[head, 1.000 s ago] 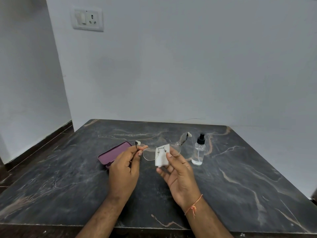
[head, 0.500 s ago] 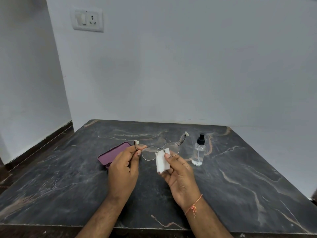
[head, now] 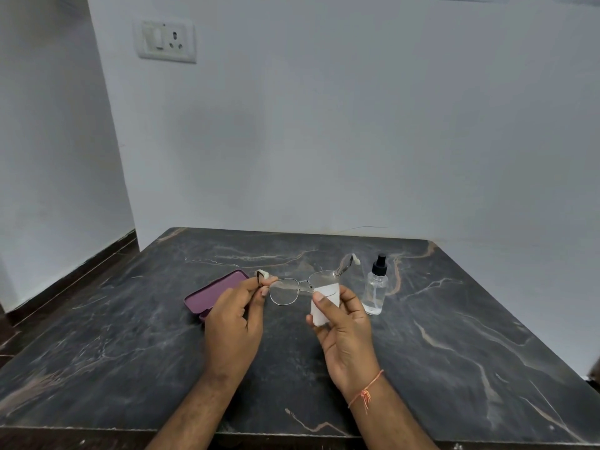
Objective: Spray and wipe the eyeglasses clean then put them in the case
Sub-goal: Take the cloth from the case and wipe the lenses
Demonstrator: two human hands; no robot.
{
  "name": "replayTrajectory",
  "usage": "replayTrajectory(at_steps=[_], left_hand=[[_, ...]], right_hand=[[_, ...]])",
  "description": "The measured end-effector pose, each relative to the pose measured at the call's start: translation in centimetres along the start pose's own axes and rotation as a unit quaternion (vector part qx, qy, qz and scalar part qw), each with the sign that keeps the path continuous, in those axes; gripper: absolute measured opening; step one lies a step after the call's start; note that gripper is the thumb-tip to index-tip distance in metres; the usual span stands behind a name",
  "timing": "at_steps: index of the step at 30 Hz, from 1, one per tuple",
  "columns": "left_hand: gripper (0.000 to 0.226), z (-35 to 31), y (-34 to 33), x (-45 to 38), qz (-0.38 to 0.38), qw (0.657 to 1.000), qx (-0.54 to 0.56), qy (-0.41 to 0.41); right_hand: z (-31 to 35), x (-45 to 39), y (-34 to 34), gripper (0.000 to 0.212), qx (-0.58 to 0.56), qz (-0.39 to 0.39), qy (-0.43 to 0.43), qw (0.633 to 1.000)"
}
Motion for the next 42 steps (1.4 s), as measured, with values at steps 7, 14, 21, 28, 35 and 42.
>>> replayTrajectory(at_steps=[7, 14, 21, 28, 35, 42], left_hand=[[0.027, -0.5, 0.3, 0.1, -0.008, 1.0, 0.001, -0.001], [0.027, -1.1, 0.4, 0.1, -0.009, 1.0, -0.008, -0.01], [0.027, -0.6, 0.1, 0.1, -0.017, 0.999, -0.024, -0.012], [0.026, -1.2, 0.8, 0.0, -0.022, 1.0, 0.007, 0.003], [0.016, -0.6, 1.2, 0.0, -0.054, 0.997, 0.007, 0.052], [0.015, 0.0, 1.5, -0.1, -0.072, 0.994, 0.004, 0.077]], right_hand=[[-0.4, 0.1, -0.2, 0.045, 0.027, 0.012, -0.04, 0.999], [-0.1, 0.1, -0.2, 0.052, 0.006, 0.015, -0.029, 0.999], [-0.3, -0.2, 0.5, 0.037, -0.01, -0.026, -0.01, 1.0], [-0.6, -0.2, 0.1, 0.025, 0.061, -0.006, -0.043, 0.997], [-0.6, 0.2, -0.5, 0.045, 0.113, 0.015, -0.071, 0.991], [0.1, 1.2, -0.1, 0.035, 0.084, 0.048, -0.135, 0.986]])
Point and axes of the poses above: each hand's wrist, its own x-axis away from the middle knuckle, its own y-axis out of the back of the hand, z = x × y, the point moved 5 cm from there along -x, towards the middle knuckle, and after that the axes turned 8 degrees about z, right-handed, at the moved point
